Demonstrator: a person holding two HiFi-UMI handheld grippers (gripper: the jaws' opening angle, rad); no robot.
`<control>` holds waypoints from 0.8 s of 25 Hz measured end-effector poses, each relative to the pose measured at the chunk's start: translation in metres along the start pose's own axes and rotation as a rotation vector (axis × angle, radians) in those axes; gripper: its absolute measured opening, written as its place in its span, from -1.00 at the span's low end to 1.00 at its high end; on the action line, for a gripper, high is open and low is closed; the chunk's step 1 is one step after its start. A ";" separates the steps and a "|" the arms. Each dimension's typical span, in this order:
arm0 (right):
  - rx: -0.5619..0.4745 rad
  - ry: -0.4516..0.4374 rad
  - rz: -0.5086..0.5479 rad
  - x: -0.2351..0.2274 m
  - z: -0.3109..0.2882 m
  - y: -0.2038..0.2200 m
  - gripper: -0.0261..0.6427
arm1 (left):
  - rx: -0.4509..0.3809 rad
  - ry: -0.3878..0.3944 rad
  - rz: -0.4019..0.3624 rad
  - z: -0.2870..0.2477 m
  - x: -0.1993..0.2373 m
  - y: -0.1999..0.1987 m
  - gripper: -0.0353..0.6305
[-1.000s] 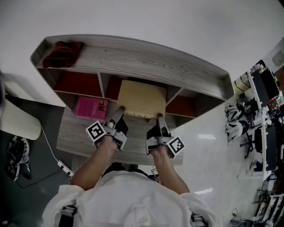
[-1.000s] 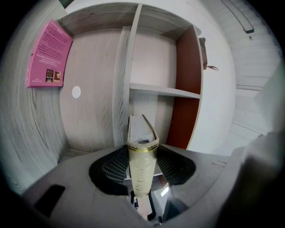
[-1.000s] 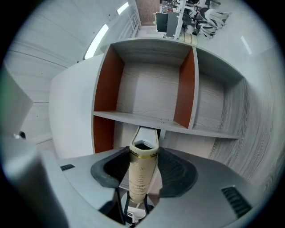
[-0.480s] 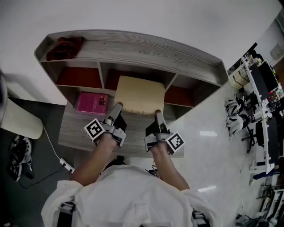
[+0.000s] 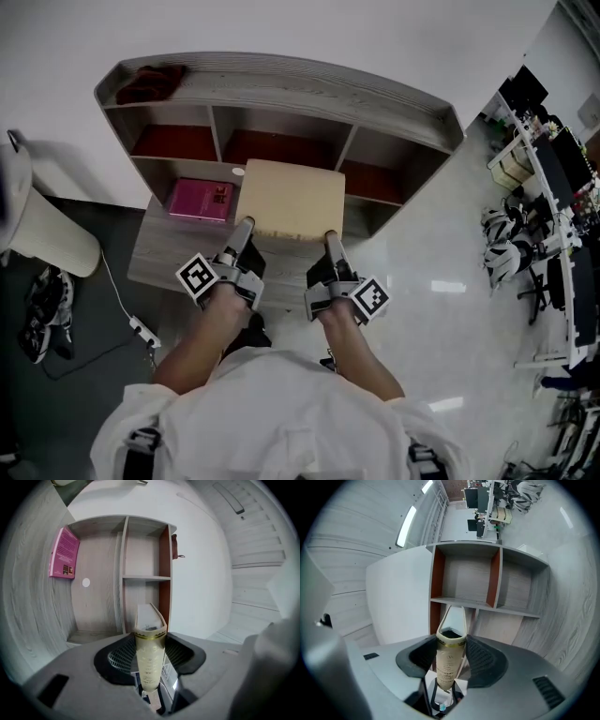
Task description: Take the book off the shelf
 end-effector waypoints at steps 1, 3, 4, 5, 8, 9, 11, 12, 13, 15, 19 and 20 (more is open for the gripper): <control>0.002 -0.001 0.000 0.001 0.010 0.001 -0.33 | -0.001 0.000 -0.002 0.008 -0.001 0.007 -0.28; 0.006 -0.002 -0.007 0.003 0.031 0.002 -0.33 | -0.003 -0.004 -0.003 0.023 -0.004 0.021 -0.28; 0.007 -0.003 -0.010 0.004 0.042 0.004 -0.33 | -0.003 -0.007 -0.003 0.031 -0.006 0.028 -0.28; 0.007 -0.005 -0.011 0.004 0.051 0.005 -0.33 | -0.002 -0.007 -0.003 0.039 -0.007 0.035 -0.28; 0.010 -0.006 -0.019 0.005 0.080 0.011 -0.33 | 0.001 -0.010 -0.003 0.063 -0.010 0.052 -0.28; 0.012 -0.004 -0.022 0.005 0.089 0.013 -0.33 | 0.001 -0.014 -0.002 0.071 -0.010 0.058 -0.29; 0.014 0.006 -0.024 0.005 0.109 0.019 -0.33 | 0.002 -0.024 -0.001 0.088 -0.012 0.068 -0.28; 0.014 0.011 -0.025 0.005 0.119 0.022 -0.33 | 0.001 -0.027 0.000 0.097 -0.013 0.073 -0.28; 0.015 0.013 -0.025 0.006 0.129 0.025 -0.33 | 0.001 -0.030 0.001 0.107 -0.014 0.078 -0.28; 0.018 0.010 -0.031 0.010 0.146 0.031 -0.33 | 0.000 -0.036 0.001 0.122 -0.016 0.087 -0.29; 0.024 0.028 -0.037 0.011 0.167 0.040 -0.33 | 0.006 -0.049 0.014 0.140 -0.015 0.095 -0.28; 0.024 0.036 -0.035 0.009 0.172 0.041 -0.33 | 0.009 -0.051 0.021 0.144 -0.014 0.098 -0.28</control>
Point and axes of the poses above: the fingertips, and each gripper's own axes: z backward along the fingers, x to its left, y out of its underside, the point moved 1 cm from there along z, backward along the fingers, and after that the axes turned 5 degrees about z, right-handed, at the moved point
